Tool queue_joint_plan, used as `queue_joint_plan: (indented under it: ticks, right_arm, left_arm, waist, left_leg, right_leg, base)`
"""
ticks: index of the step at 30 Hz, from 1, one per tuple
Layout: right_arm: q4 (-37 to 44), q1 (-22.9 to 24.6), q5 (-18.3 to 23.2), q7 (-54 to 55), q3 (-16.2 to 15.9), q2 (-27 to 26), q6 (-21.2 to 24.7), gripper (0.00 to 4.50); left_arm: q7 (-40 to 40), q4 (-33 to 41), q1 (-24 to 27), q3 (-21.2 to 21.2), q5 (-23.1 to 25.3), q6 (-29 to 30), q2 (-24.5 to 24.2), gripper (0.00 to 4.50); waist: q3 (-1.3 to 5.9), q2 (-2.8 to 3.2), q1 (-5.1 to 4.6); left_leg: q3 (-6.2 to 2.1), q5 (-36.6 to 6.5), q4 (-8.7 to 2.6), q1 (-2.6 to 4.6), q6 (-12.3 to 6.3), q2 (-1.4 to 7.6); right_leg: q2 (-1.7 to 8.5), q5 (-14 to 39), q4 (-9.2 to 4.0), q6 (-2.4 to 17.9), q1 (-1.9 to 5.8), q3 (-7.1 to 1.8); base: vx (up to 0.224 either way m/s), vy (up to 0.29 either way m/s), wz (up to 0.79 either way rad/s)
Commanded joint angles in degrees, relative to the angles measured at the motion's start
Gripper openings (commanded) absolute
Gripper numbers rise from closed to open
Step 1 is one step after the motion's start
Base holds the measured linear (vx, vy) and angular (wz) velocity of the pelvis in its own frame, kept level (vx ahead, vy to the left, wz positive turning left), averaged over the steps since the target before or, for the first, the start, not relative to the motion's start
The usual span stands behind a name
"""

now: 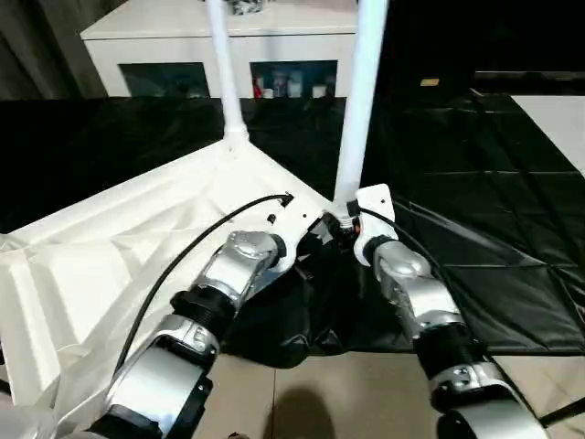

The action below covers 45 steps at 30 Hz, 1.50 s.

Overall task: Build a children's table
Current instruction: Rotate leg to tighten

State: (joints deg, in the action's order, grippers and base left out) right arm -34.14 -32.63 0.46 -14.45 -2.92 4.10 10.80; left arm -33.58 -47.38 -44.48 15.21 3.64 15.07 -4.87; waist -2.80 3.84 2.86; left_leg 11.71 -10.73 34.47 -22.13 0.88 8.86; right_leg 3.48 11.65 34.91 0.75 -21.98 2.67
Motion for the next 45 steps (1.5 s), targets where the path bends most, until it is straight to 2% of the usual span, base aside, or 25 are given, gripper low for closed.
queue_joint_plan:
  ticks: [1, 2, 4, 5, 7, 8, 9, 11, 12, 14, 15, 17, 18, 20, 21, 27, 35, 39, 45]
  right_arm:
    - [1.6, 0.8, 1.0, -5.6, -1.7, 1.8, -0.1, 3.75]
    - [2.5, 1.1, 1.2, -9.3, -2.7, 3.5, -0.4, 3.75]
    - [8.5, 4.4, 3.0, -28.1, -7.7, 12.6, -3.8, 3.75]
    - [8.7, 4.5, 3.0, -28.8, -7.8, 12.9, -4.0, 3.75]
    - [10.1, 5.4, 3.4, -32.1, -8.5, 14.6, -4.8, 3.75]
    - [11.9, 6.4, 4.1, -35.9, -9.0, 16.8, -5.4, 3.75]
    - [13.0, 6.9, 4.6, -38.1, -9.3, 18.1, -5.5, 3.75]
    - [13.9, 7.3, 4.9, -40.2, -9.6, 19.3, -5.9, 3.75]
    - [15.5, 7.9, 5.7, -43.4, -10.1, 21.0, -6.2, 3.75]
    - [16.3, 8.1, 6.1, -44.9, -10.5, 21.8, -6.5, 3.75]
    - [16.8, 8.2, 6.5, -46.0, -10.7, 22.3, -6.7, 3.75]
    - [17.2, 8.3, 6.8, -46.7, -10.8, 22.6, -6.8, 3.75]
    - [18.2, 8.4, 7.3, -48.9, -11.1, 23.0, -7.2, 3.75]
    - [18.4, 8.4, 7.3, -49.7, -11.3, 23.0, -7.4, 3.75]
    - [18.5, 8.4, 7.3, -50.6, -11.5, 23.1, -7.5, 3.75]
    - [17.4, 8.3, 6.1, -52.7, -13.5, 23.7, -9.2, 3.75]
    - [16.6, 7.7, 5.3, -54.0, -14.1, 24.1, -9.9, 3.75]
    - [15.6, 7.3, 5.4, -55.2, -14.3, 24.5, -10.2, 3.32]
    - [15.3, 7.2, 5.1, -55.9, -14.7, 24.5, -10.3, 2.90]
  left_arm:
    - [-3.2, 0.9, 1.3, 1.4, 0.8, -1.1, -1.9, 0.00]
    - [-5.4, 1.7, 1.9, 2.1, 0.8, -1.4, -2.7, 0.00]
    - [-14.6, 5.8, 4.4, 4.6, 0.4, -3.1, -6.7, 0.00]
    - [-15.0, 6.0, 4.5, 4.7, 0.4, -3.2, -6.8, 0.00]
    - [-17.5, 7.2, 5.2, 5.3, 0.1, -3.8, -7.9, 0.00]
    - [-21.9, 9.9, 6.6, 6.4, -0.5, -4.9, -9.8, 0.00]
    - [-24.8, 11.9, 7.5, 7.1, -1.0, -6.0, -11.3, 0.00]
    - [-27.7, 13.8, 8.5, 7.7, -1.6, -6.9, -12.6, 0.00]
    - [-32.3, 17.6, 10.0, 8.5, -2.9, -6.7, -14.9, 0.00]
    - [-34.4, 19.4, 10.7, 9.2, -3.1, -6.7, -16.4, 0.00]
    - [-35.7, 20.7, 11.2, 9.7, -3.1, -6.8, -17.5, 0.00]
    - [-36.6, 21.5, 11.5, 10.0, -3.1, -6.6, -18.2, 0.00]
    - [-39.1, 23.6, 12.2, 10.6, -3.3, -6.1, -19.9, 0.00]
    - [-39.9, 24.2, 12.4, 10.7, -3.3, -5.9, -20.5, 0.00]
    - [-40.2, 24.5, 12.5, 10.6, -3.3, -5.9, -20.7, 0.00]
    - [-39.5, 24.4, 12.1, 10.3, -2.9, -6.1, -20.7, 0.00]
    - [-39.3, 24.9, 12.2, 10.3, -2.8, -5.8, -20.9, 0.00]
    - [-39.3, 25.2, 12.5, 10.2, -2.8, -5.6, -21.3, 0.00]
    - [-39.4, 25.2, 12.6, 10.2, -2.7, -5.4, -21.6, 0.00]
  waist:
    - [3.56, -0.55, 0.31]
    - [3.56, -0.56, 0.25]
    - [3.65, -0.58, 0.74]
    - [3.69, -0.56, 1.07]
    - [3.74, -0.41, 0.93]
    - [3.73, -0.50, 0.96]
    - [3.58, -0.41, 1.14]
    - [3.52, -0.42, 1.02]
    - [3.42, -0.30, 1.12]
    - [3.35, -0.08, 1.52]
    - [3.41, 0.00, 1.92]
    - [3.23, -0.14, 2.36]
    - [3.23, -0.30, 2.53]
    - [3.17, -0.33, 2.43]
    - [3.18, -0.45, 2.36]
    - [3.39, -0.54, 2.40]
    - [3.47, -0.67, 2.47]
    - [3.47, -0.68, 2.48]
    - [3.55, -0.72, 2.50]
  left_leg:
    - [-2.83, -11.2, -4.32, 1.09, -3.40, 4.60]
    - [-2.78, -11.0, -4.28, 1.09, -3.51, 4.61]
    - [-2.84, -10.2, -4.03, 0.97, -4.93, 4.83]
    - [-2.73, -9.6, -3.85, 0.90, -5.75, 5.08]
    - [-2.55, -9.0, -3.75, 0.93, -6.42, 4.90]
    - [-2.63, -9.2, -3.74, 0.89, -6.50, 4.84]
    - [-2.82, -9.9, -3.96, 0.81, -6.54, 5.20]
    - [-2.69, -11.0, -4.17, 1.07, -5.86, 5.31]
    - [-2.64, -11.6, -4.15, 1.21, -5.52, 5.26]
    - [-2.65, -12.9, -4.48, 1.38, -4.34, 5.59]
    - [-2.50, -13.6, -4.45, 1.77, -3.76, 5.56]
    - [-2.31, -14.7, -4.43, 2.01, -3.05, 5.47]
    - [-2.50, -14.9, -4.57, 1.80, -2.58, 5.47]
    - [-2.62, -14.6, -4.74, 1.52, -2.31, 5.46]
    - [-2.59, -14.7, -4.69, 1.63, -2.22, 5.37]
    - [-2.57, -12.3, -4.43, 1.41, -2.89, 5.22]
    - [-2.57, -11.7, -4.27, 1.29, -3.48, 5.16]
    - [-2.53, -11.1, -4.16, 1.29, -3.93, 5.11]
    - [-2.53, -10.2, -4.06, 1.23, -4.39, 5.12]
  right_leg:
    - [5.96, 7.6, -4.46, 13.5, 2.32, -2.86]
    - [5.92, 7.2, -4.43, 13.6, 2.25, -2.85]
    - [5.91, 4.2, -4.13, 13.8, 2.59, -2.73]
    - [6.03, 2.3, -3.89, 13.9, 2.56, -2.86]
    - [5.81, 1.1, -3.71, 15.0, 2.30, -2.71]
    - [5.83, 1.5, -3.76, 15.1, 2.40, -2.63]
    - [6.12, 3.6, -3.81, 15.1, 2.42, -2.66]
    - [5.78, 5.5, -4.00, 15.2, 2.23, -2.66]
    - [5.71, 6.5, -4.10, 15.2, 1.96, -2.68]
    - [5.63, 7.7, -3.97, 15.1, 1.77, -2.77]
    - [5.54, 8.1, -4.09, 15.1, 1.50, -2.84]
    - [5.66, 9.2, -4.28, 15.1, 1.18, -3.06]
    - [5.86, 10.3, -4.25, 14.8, 1.49, -3.05]
    - [5.86, 11.2, -4.19, 14.0, 1.58, -3.03]
    - [5.78, 11.6, -4.26, 13.8, 1.47, -3.02]
    - [5.81, 9.3, -4.06, 14.0, 1.68, -2.97]
    - [5.79, 9.8, -4.05, 13.8, 1.78, -2.91]
    - [5.74, 9.4, -4.03, 14.2, 1.71, -2.83]
    - [5.76, 8.6, -3.90, 14.2, 1.82, -2.79]
  base:
    - [0.000, 0.000, 0.00]
    - [0.000, 0.000, 0.00]
    - [0.000, 0.000, 0.00]
    - [0.000, 0.000, 0.00]
    - [0.000, 0.000, 0.00]
    - [0.000, 0.000, 0.00]
    - [0.000, 0.000, 0.00]
    - [0.000, 0.000, 0.00]
    - [0.000, 0.000, 0.00]
    - [0.000, 0.000, 0.00]
    - [0.000, 0.000, 0.00]
    - [0.000, 0.000, 0.00]
    - [0.000, 0.000, 0.00]
    - [0.000, 0.000, 0.00]
    - [0.000, 0.000, 0.00]
    - [0.000, 0.000, 0.00]
    - [0.000, 0.000, 0.00]
    - [0.000, 0.000, 0.00]
    - [0.000, 0.000, 0.00]
